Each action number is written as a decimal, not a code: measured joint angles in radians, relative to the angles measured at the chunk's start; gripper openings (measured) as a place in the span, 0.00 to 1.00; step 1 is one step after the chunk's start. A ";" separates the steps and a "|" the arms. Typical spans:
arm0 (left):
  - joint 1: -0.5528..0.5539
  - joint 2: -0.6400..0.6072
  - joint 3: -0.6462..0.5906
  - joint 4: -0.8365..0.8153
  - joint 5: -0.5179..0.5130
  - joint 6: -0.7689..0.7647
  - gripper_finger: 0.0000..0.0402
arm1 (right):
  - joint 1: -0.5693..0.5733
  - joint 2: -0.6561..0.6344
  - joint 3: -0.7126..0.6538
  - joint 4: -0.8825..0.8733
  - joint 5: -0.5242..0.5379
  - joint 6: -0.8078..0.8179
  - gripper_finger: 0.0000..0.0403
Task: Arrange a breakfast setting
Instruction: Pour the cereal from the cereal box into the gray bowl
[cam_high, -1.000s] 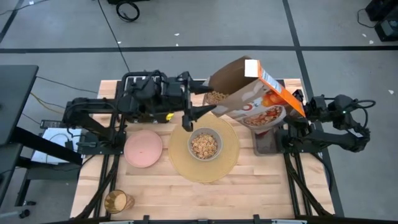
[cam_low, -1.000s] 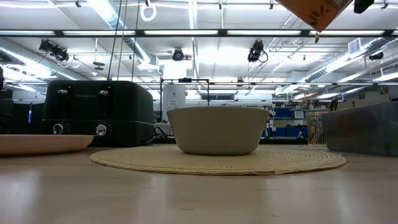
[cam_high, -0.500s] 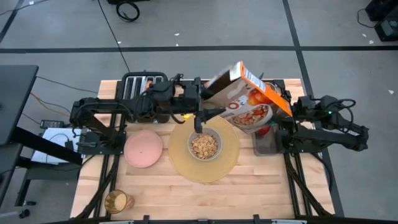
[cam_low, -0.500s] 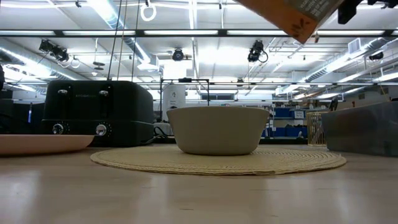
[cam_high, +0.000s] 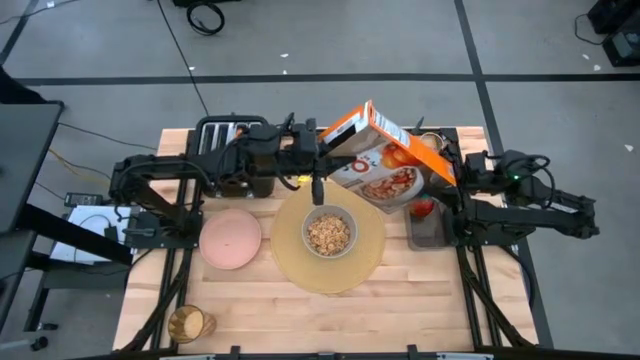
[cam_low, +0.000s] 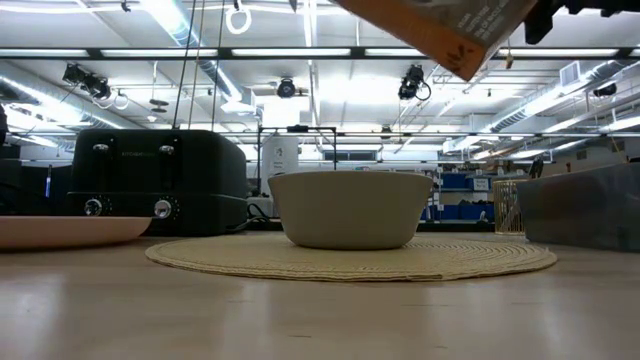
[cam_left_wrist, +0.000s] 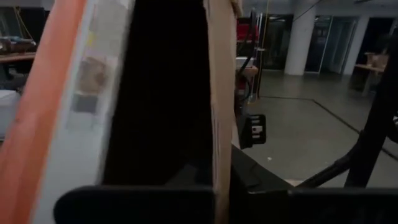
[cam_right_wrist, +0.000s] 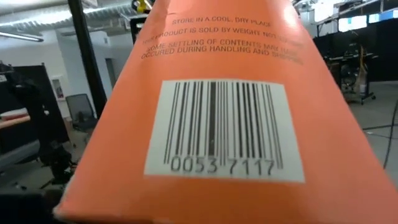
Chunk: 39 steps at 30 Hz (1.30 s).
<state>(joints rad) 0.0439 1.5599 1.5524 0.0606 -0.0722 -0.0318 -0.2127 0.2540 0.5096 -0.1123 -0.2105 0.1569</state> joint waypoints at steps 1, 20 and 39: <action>0.000 -0.002 0.000 -0.012 -0.002 0.009 0.02 | 0.000 0.005 0.000 -0.005 0.007 -0.003 0.79; 0.152 -0.062 -0.002 -0.290 0.017 0.052 0.01 | 0.001 0.008 0.000 -0.246 0.177 0.085 0.96; 0.343 0.109 0.156 -0.669 0.097 0.225 0.01 | 0.000 0.219 0.076 -0.111 0.246 0.187 0.98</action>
<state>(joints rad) 0.3874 1.6691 1.7086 -0.6087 0.0251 0.1929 -0.2123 0.4731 0.5858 -0.2238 0.0353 0.3444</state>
